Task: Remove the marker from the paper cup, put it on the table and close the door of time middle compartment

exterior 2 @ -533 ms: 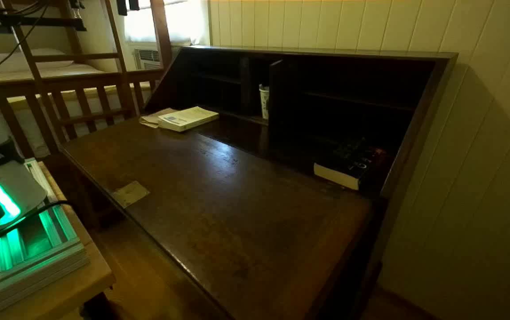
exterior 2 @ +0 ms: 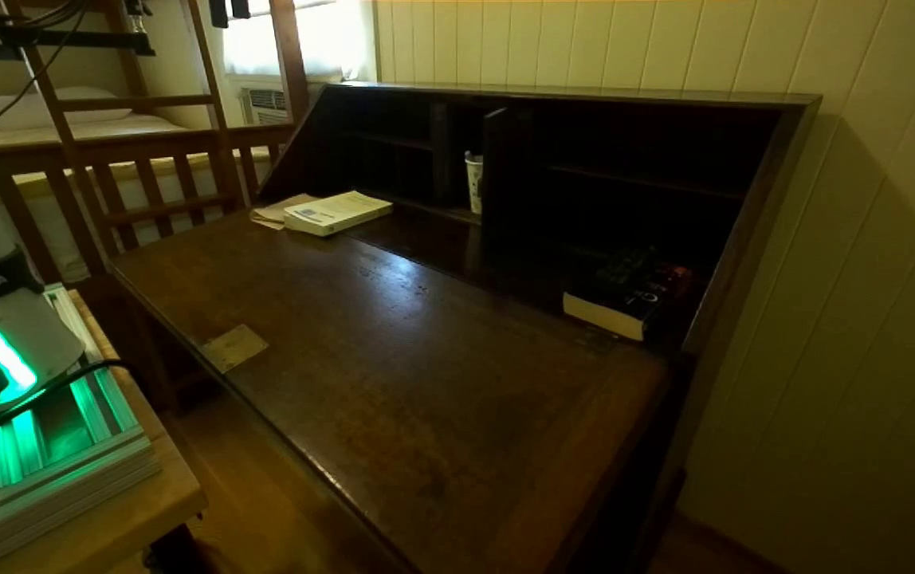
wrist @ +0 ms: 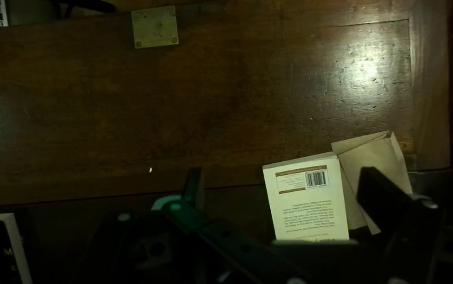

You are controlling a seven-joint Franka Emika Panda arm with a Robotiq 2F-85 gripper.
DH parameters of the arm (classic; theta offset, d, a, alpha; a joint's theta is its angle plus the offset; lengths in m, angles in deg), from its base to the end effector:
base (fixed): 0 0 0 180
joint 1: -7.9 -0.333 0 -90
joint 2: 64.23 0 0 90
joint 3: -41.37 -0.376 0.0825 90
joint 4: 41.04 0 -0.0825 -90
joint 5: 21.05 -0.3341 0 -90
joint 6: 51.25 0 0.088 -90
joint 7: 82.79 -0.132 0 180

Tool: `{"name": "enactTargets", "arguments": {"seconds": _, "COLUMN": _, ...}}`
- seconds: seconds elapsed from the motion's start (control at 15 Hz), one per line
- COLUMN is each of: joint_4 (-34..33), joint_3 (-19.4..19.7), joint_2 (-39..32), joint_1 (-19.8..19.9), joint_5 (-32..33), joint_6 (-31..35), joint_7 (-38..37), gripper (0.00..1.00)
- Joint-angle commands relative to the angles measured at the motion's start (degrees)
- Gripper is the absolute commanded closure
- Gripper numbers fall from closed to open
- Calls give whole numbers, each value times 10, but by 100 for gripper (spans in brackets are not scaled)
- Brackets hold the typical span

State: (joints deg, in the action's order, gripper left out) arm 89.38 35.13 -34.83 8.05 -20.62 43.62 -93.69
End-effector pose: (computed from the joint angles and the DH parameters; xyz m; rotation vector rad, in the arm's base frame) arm 0.3026 0.0402 0.5765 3.0583 -0.1527 -0.1537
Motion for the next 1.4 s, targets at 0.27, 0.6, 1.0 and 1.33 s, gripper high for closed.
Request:
{"name": "enactTargets", "arguments": {"seconds": 0.27, "joint_4": 34, "joint_3": 12, "joint_2": -16, "joint_1": 18, "joint_5": 19, "joint_6": 104, "joint_7": -35, "gripper": 0}}
{"name": "enactTargets", "arguments": {"seconds": 0.6, "joint_4": 71, "joint_3": 19, "joint_2": -63, "joint_1": 41, "joint_5": 70, "joint_6": 266, "joint_7": -37, "gripper": 0}}
{"name": "enactTargets", "arguments": {"seconds": 1.0, "joint_4": 81, "joint_3": 36, "joint_2": -152, "joint_1": 66, "joint_5": 136, "joint_6": 429, "joint_7": -39, "gripper": 0}}
{"name": "enactTargets", "arguments": {"seconds": 1.33, "joint_4": 57, "joint_3": 54, "joint_2": -235, "joint_1": 85, "joint_5": 169, "joint_6": 530, "joint_7": -63, "gripper": 0}}
